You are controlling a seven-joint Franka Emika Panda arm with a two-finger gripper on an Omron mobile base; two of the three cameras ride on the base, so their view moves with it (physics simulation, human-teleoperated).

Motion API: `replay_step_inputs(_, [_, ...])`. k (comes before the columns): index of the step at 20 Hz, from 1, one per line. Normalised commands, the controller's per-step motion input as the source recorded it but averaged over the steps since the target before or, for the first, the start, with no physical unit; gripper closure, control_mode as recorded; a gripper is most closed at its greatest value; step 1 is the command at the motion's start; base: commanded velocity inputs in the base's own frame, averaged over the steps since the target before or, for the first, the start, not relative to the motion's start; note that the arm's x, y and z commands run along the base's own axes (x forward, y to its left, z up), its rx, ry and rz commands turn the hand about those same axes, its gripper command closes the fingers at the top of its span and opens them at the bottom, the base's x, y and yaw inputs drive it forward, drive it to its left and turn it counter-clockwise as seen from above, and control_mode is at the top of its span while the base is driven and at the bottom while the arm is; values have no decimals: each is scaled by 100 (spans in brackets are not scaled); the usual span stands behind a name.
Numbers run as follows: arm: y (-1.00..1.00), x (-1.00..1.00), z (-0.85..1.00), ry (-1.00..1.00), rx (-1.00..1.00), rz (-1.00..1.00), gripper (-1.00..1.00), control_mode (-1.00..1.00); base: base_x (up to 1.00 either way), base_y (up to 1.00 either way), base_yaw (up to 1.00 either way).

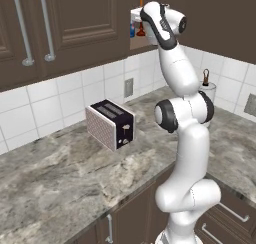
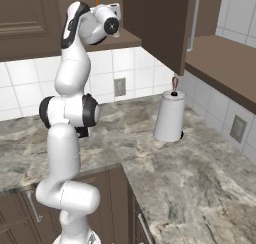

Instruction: Pick the candle and candle from the dining table and place them in the open cabinet. Close the cabinet after placing the objects.

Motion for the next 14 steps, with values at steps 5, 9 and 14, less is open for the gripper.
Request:
replay_step_inputs(5, [0,0,0,-1,1,0,100,-100,0,0,0])
replay_step_inputs(9, [0,19,0,0,0,0,100,-100,0,0,0])
replay_step_inputs(14, [0,20,0,0,0,0,100,-100,0,0,0])
